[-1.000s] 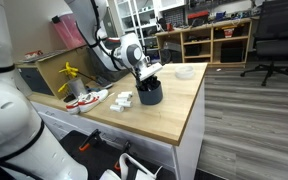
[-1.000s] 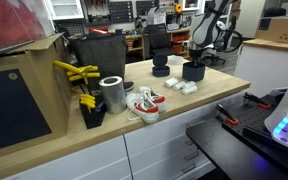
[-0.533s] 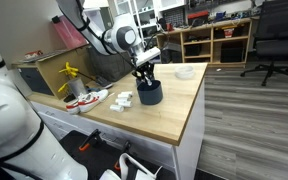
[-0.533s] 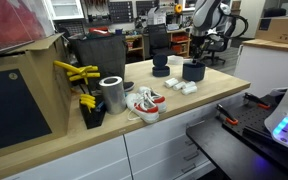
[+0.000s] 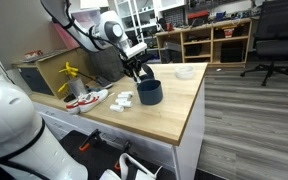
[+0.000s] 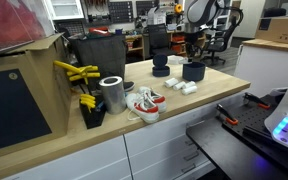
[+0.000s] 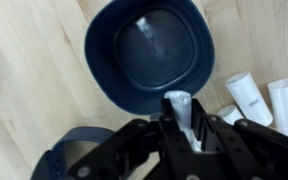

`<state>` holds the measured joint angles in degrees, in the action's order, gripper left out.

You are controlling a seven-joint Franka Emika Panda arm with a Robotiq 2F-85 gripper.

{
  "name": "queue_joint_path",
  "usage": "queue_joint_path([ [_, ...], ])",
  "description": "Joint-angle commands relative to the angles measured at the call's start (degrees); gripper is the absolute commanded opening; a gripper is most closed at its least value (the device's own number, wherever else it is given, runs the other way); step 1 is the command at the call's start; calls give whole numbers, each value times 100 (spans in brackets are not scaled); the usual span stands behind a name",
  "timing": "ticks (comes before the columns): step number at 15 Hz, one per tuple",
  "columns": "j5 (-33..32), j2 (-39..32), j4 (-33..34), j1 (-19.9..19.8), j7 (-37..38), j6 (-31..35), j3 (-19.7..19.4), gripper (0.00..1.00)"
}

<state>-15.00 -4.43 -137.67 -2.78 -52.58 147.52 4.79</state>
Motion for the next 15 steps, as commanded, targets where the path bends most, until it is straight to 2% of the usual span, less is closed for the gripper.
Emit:
queue_joint_path([
  [1, -436, -268, 273, 359, -209, -581, 39, 6],
  [4, -777, -648, 465, 542, -553, -768, 107, 6],
  [8, -1076, -1311, 794, 598, -1139, -937, 90, 6],
  [15, -996, -1946, 1117, 562, -1730, -911, 160, 6],
])
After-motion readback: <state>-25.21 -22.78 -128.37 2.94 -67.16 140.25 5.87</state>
